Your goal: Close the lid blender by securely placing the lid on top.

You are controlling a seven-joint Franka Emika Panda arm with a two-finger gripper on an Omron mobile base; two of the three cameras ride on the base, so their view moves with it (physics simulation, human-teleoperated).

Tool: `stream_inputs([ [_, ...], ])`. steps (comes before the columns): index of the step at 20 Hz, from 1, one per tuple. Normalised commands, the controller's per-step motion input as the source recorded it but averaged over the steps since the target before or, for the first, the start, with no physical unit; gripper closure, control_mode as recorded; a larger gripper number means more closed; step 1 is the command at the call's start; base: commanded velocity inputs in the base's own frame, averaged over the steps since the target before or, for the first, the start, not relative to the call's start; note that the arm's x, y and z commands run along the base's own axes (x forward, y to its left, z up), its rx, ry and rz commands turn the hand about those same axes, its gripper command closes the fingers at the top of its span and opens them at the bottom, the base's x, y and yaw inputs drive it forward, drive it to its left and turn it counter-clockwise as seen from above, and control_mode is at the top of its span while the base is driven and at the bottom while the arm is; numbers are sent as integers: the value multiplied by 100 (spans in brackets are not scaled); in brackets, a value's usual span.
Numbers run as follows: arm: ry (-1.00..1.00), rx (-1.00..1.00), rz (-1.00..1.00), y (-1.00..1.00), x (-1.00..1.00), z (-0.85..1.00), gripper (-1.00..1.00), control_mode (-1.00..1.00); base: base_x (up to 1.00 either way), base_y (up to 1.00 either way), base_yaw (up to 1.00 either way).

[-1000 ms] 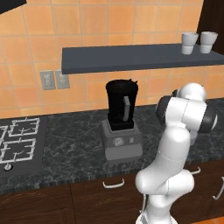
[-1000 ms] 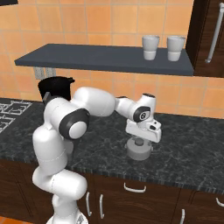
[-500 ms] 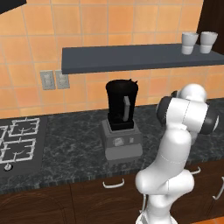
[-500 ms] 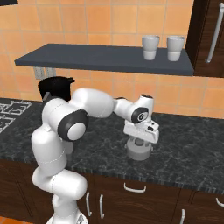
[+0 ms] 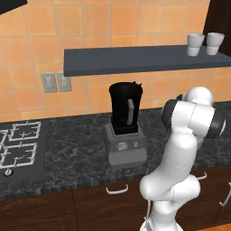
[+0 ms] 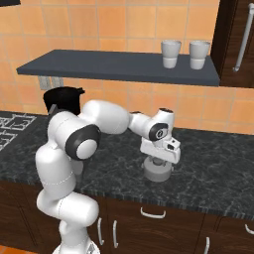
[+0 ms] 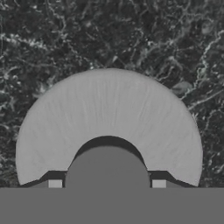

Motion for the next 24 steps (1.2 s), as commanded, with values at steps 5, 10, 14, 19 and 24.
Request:
stream_inputs([
  [5, 0, 1, 0, 0, 0, 0, 100, -100, 0, 0, 0],
  [10, -17, 25, 0, 0, -18, 78, 100, -100, 0, 0, 0],
  [14, -30, 33, 0, 0, -42, 100, 100, -100, 0, 0, 0],
  [19, -29, 26, 0, 0, -47, 100, 100, -100, 0, 0, 0],
  [24, -32, 18, -10, 8, -26, 100, 100, -100, 0, 0, 0],
])
